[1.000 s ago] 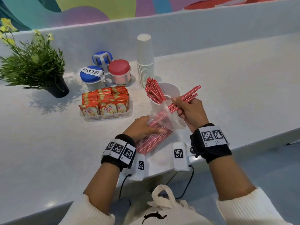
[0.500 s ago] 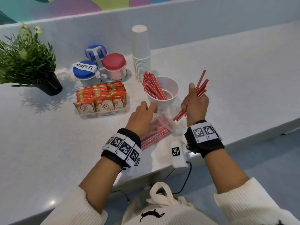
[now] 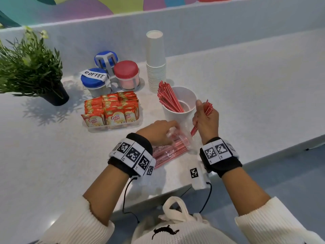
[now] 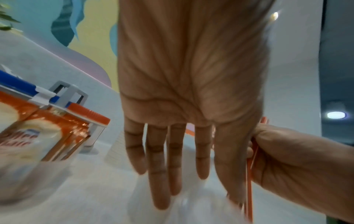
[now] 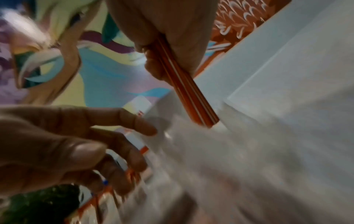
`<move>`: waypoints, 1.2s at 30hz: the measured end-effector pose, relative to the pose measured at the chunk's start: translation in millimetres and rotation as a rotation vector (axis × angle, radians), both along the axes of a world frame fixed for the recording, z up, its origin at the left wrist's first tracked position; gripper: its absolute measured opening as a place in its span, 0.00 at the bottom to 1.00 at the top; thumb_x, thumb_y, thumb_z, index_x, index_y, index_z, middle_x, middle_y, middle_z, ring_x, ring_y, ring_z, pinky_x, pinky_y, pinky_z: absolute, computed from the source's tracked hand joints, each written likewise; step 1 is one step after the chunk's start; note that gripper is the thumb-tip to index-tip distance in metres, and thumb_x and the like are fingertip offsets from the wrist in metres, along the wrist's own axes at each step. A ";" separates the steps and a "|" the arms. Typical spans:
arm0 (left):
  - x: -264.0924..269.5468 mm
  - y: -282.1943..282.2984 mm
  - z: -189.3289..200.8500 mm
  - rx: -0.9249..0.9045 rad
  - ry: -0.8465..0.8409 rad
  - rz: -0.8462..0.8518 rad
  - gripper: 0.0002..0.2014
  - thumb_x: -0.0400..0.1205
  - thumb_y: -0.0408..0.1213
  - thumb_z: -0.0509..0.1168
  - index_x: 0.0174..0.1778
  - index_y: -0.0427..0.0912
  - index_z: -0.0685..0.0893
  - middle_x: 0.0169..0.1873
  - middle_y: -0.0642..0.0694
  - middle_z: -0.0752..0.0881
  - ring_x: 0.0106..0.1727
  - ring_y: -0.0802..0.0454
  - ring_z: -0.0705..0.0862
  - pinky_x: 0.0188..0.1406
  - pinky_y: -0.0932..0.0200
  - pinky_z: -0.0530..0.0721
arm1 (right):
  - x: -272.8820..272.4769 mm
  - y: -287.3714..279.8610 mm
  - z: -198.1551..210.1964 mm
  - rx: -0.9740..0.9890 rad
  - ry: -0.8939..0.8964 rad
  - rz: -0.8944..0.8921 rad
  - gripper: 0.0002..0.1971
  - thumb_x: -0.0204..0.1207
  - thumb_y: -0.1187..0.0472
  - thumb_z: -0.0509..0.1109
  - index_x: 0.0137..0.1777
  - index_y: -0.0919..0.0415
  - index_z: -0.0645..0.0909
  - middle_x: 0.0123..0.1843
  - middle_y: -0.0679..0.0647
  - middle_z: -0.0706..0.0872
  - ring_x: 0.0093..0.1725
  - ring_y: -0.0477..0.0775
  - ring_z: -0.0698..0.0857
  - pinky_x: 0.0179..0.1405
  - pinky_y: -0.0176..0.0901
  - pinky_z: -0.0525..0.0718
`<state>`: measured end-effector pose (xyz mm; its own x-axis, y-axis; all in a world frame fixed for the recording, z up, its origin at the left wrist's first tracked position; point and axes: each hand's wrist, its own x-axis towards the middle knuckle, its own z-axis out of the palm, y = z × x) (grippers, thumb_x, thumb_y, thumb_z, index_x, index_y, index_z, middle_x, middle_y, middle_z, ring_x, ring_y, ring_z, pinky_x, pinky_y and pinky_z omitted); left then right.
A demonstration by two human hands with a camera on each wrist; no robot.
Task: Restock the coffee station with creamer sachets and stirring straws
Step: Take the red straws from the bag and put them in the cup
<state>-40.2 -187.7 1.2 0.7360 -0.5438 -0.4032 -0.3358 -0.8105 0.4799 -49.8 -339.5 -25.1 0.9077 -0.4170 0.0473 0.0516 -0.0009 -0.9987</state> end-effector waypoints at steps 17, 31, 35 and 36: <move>68.8 4.9 21.7 -0.394 -0.206 0.511 0.33 0.71 0.32 0.76 0.70 0.38 0.68 0.45 0.41 0.82 0.46 0.46 0.83 0.43 0.57 0.80 | 65.9 30.8 41.3 -0.305 0.005 0.301 0.32 0.81 0.44 0.57 0.17 0.58 0.78 0.18 0.50 0.80 0.22 0.42 0.80 0.45 0.38 0.81; 92.5 13.7 10.6 -0.804 -0.153 0.718 0.11 0.85 0.28 0.52 0.56 0.33 0.79 0.44 0.39 0.83 0.39 0.53 0.83 0.38 0.68 0.83 | 70.4 22.9 28.5 -0.666 0.064 0.272 0.17 0.68 0.50 0.75 0.52 0.59 0.79 0.46 0.49 0.78 0.43 0.47 0.78 0.47 0.37 0.78; 84.0 8.9 5.7 -0.729 -0.155 0.630 0.17 0.85 0.40 0.59 0.68 0.38 0.76 0.62 0.40 0.83 0.62 0.46 0.82 0.65 0.51 0.80 | 72.9 11.7 32.3 -0.680 0.111 0.185 0.23 0.68 0.53 0.77 0.58 0.61 0.76 0.52 0.54 0.79 0.42 0.45 0.77 0.46 0.32 0.77; 82.2 7.4 3.2 -0.704 -0.130 0.605 0.21 0.84 0.42 0.61 0.72 0.40 0.73 0.66 0.41 0.81 0.66 0.46 0.80 0.69 0.52 0.77 | 74.2 9.5 31.2 -0.721 0.152 0.175 0.23 0.68 0.54 0.77 0.60 0.62 0.75 0.55 0.56 0.80 0.45 0.48 0.79 0.49 0.37 0.79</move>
